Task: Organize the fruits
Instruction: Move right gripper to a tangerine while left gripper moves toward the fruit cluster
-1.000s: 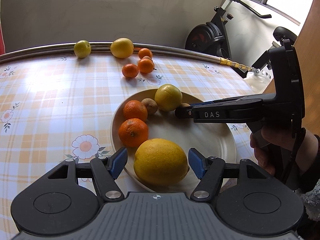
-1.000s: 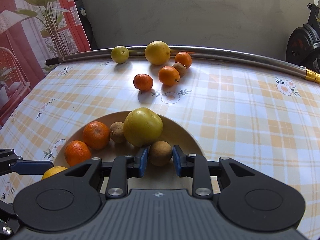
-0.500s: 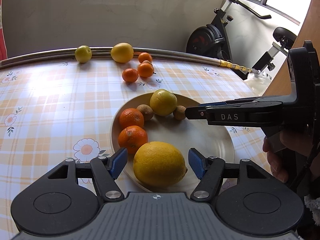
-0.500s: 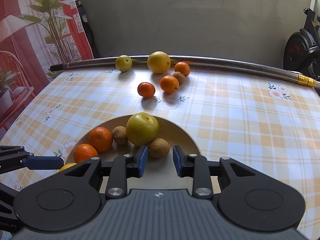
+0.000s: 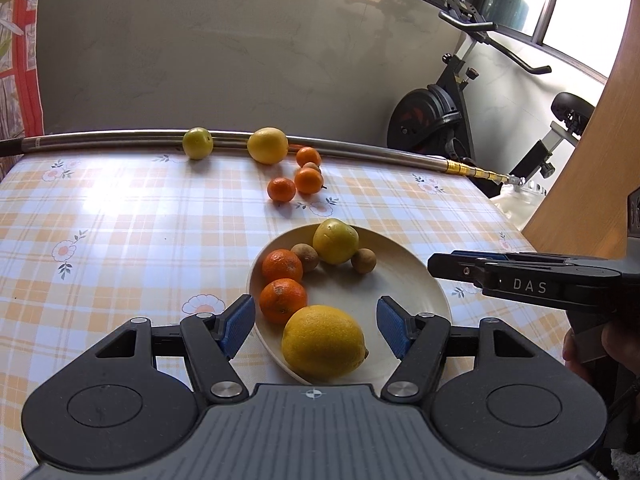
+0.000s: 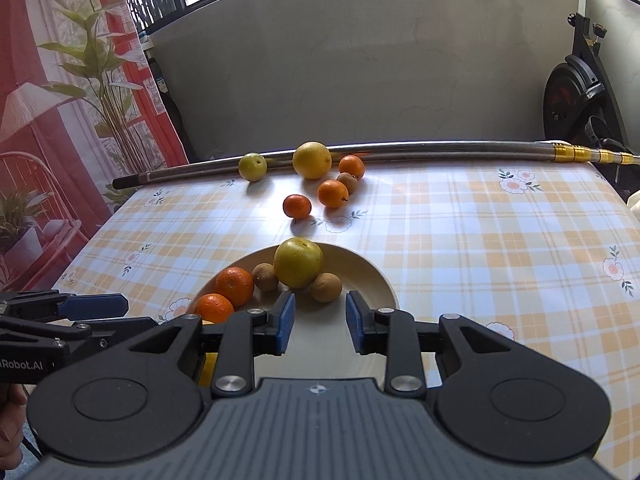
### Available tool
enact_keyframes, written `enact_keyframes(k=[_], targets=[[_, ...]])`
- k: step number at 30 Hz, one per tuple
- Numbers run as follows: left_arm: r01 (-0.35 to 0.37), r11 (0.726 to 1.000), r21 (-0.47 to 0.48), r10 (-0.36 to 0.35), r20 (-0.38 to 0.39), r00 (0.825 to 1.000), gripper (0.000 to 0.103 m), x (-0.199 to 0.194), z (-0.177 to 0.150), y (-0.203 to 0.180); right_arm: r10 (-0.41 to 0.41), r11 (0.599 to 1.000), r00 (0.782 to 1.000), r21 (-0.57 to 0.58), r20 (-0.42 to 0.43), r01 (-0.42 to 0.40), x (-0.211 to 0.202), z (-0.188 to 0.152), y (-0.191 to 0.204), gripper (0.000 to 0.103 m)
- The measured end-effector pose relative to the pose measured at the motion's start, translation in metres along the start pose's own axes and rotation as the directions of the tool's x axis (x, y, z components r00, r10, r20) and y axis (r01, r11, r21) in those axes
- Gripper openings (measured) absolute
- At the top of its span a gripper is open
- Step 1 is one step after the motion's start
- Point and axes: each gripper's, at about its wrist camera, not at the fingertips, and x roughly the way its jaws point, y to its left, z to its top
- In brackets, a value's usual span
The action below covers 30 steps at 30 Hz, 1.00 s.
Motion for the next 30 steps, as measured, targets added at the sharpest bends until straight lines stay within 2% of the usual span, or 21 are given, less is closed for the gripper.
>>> enact_keyframes(k=[10, 17, 24, 30], targets=[[-0.087, 0.995, -0.049, 0.09, 0.074, 0.993, 0.07, -0.042, 0.011, 0.018, 0.005, 1.0, 0.998, -0.004, 0.057, -0.005, -0.024, 0.005, 0.007, 0.031], [-0.145, 0.986, -0.082, 0.154, 0.12, 0.981, 0.07, -0.063, 0.023, 0.039, 0.009, 1.0, 0.997, -0.003, 0.08, -0.009, -0.027, 0.012, 0.008, 0.031], [-0.191, 0.976, -0.107, 0.206, 0.152, 0.967, 0.07, -0.075, 0.041, 0.061, 0.007, 1.0, 0.996, 0.005, 0.087, -0.008, -0.022, 0.019, 0.003, 0.031], [-0.214, 0.97, -0.112, 0.229, 0.147, 0.962, 0.07, -0.066, 0.053, 0.068, 0.011, 1.0, 0.997, 0.015, 0.078, -0.012, -0.01, 0.026, -0.003, 0.031]])
